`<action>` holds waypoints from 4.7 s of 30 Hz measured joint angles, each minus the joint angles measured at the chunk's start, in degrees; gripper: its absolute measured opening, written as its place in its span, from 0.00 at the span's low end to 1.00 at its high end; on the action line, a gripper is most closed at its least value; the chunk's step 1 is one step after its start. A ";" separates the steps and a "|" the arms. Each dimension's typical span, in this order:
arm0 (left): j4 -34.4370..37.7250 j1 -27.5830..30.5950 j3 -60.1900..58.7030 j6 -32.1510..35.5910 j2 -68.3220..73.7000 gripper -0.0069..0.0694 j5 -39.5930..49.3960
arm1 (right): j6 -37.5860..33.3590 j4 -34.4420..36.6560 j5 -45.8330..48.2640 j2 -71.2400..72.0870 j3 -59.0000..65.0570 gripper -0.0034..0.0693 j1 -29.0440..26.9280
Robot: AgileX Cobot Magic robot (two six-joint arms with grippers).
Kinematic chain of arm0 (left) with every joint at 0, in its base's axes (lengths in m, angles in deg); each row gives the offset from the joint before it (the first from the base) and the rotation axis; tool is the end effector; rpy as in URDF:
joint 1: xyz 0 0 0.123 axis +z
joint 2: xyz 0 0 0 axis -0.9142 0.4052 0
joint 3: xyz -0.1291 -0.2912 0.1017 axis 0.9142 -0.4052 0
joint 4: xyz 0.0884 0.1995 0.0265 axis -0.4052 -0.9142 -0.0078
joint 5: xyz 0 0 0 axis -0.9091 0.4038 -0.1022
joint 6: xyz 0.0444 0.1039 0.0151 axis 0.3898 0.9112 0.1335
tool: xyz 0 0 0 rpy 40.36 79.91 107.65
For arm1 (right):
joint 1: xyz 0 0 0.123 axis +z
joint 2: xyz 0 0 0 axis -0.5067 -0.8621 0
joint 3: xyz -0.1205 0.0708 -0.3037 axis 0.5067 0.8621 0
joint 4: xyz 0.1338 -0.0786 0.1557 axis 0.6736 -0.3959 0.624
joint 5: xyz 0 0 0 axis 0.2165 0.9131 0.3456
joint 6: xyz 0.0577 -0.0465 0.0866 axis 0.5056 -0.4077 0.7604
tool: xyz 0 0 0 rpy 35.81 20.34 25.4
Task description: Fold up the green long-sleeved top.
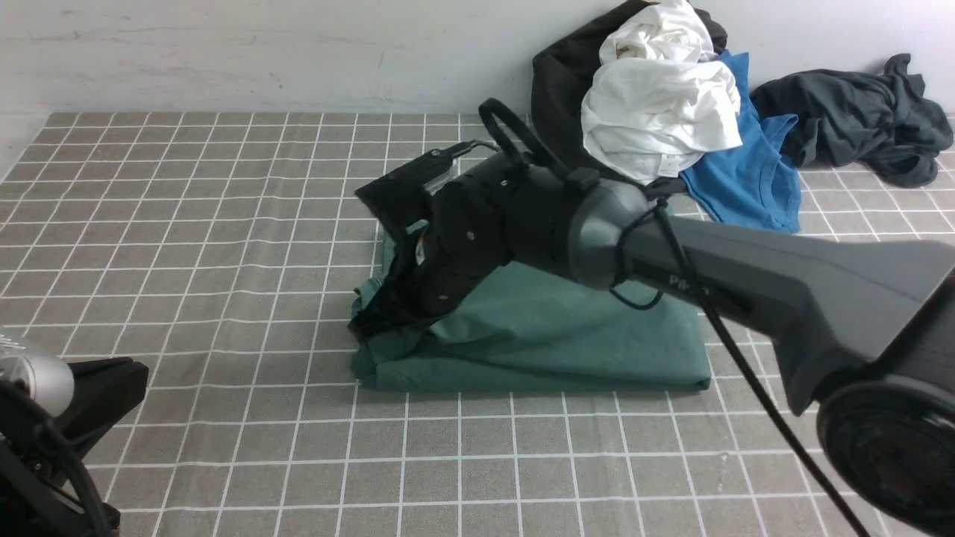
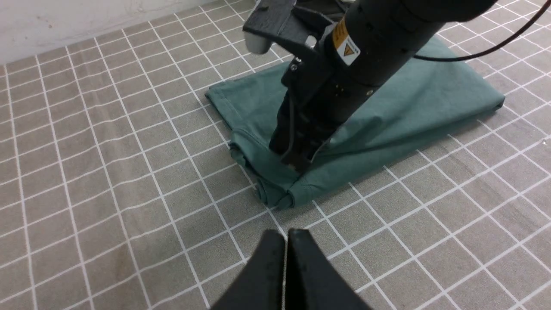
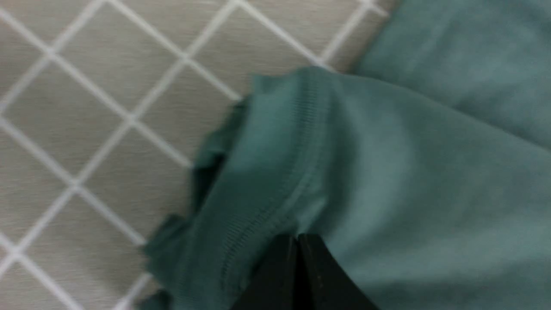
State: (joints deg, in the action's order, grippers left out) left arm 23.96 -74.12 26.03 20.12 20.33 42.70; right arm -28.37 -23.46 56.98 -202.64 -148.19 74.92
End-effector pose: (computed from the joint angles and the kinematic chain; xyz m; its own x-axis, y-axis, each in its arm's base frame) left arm 0.0445 -0.0394 0.3299 -0.3716 0.1799 -0.9108 0.4441 0.8960 -0.0043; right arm 0.3677 0.3664 0.2147 -0.6090 -0.6196 -0.4952 -0.7217 0.6918 0.0221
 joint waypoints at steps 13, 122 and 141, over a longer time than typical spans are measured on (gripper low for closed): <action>0.00 0.00 0.00 0.00 0.00 0.08 0.00 | -4.77 -4.35 -1.23 1.83 -2.16 0.03 1.70; 1.36 0.00 -24.72 13.19 -28.00 0.08 -1.00 | -1.16 9.13 -26.48 131.30 111.39 0.03 -40.85; 1.36 0.00 -24.72 13.19 -28.00 0.08 -1.00 | 15.66 -2.79 -22.95 131.30 111.16 0.03 -37.94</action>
State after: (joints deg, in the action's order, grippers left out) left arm 25.32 -74.12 1.31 33.31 -7.68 41.70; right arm -12.71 -26.25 34.04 -71.34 -37.04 36.98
